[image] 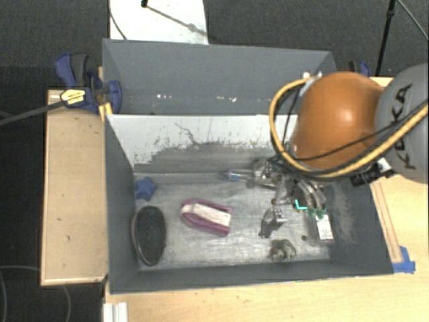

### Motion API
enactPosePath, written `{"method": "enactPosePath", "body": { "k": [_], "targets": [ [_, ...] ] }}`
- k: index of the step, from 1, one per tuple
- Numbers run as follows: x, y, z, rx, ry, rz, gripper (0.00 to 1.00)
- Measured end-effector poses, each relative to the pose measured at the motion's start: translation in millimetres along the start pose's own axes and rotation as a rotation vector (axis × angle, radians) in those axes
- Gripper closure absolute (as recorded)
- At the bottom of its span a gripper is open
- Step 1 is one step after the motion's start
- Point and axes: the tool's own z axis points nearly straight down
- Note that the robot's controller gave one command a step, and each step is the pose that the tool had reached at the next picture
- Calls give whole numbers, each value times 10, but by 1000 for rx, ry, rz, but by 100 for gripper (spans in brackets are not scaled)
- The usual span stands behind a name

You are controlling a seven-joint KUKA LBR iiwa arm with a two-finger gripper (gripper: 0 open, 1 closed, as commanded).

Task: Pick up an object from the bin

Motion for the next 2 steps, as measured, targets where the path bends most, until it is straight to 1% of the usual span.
{"method": "enactPosePath", "body": {
  "k": [1, 2],
  "targets": [
    [-413, 729, 1645, -3, -11, -38, 0],
    [-336, 675, 1327, -2, -11, 67, 0]
  ]
}}
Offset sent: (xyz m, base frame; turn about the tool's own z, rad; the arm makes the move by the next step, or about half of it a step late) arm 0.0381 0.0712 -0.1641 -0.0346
